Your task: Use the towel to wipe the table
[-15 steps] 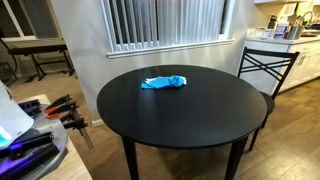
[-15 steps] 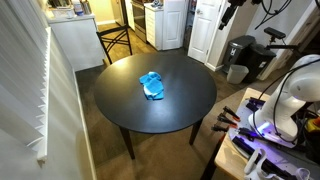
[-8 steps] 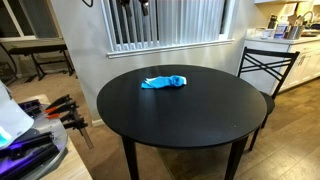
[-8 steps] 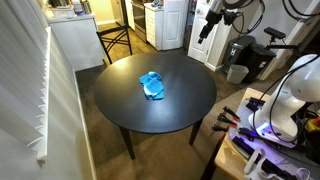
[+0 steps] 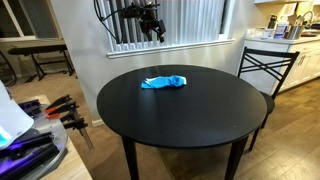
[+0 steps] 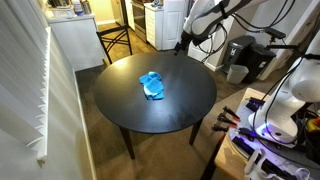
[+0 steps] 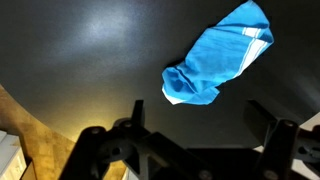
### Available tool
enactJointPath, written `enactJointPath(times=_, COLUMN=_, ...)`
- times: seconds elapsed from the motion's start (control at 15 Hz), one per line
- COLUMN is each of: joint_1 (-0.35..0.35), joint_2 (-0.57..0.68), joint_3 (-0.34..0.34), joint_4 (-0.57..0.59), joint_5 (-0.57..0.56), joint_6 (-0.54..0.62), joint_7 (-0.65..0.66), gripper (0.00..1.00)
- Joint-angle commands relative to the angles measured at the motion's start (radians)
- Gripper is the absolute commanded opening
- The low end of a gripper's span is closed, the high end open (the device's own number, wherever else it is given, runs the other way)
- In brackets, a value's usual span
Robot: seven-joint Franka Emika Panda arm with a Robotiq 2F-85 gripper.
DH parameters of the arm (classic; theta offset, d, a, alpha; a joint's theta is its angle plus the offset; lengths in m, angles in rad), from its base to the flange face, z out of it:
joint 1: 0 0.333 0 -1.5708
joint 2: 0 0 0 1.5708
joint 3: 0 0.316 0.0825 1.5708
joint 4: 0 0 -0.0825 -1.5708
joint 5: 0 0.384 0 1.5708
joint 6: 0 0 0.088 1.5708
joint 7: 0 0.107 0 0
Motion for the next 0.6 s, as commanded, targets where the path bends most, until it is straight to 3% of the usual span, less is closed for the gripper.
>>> enactJointPath(times=0.0, joint_1=-0.001, joint_2=0.156, joint_3=0.016, joint_4=0.120, joint_5=-0.066, joint_6=0.014, joint_7=0.093, gripper=1.00)
enactJointPath(times=0.07, joint_1=-0.001, joint_2=0.182, joint_3=0.025, joint_4=0.142, joint_5=-0.060, joint_6=-0.019, joint_7=0.083, gripper=1.00)
enactJointPath(times=0.13, joint_1=-0.016, joint_2=0.130, joint_3=0.032, joint_4=0.090, joint_5=-0.045, joint_6=0.008, joint_7=0.059, gripper=1.00)
enactJointPath(times=0.53, joint_1=-0.014, joint_2=0.196, joint_3=0.038, joint_4=0.143, joint_5=-0.048, joint_6=0.006, joint_7=0.061, gripper=1.00)
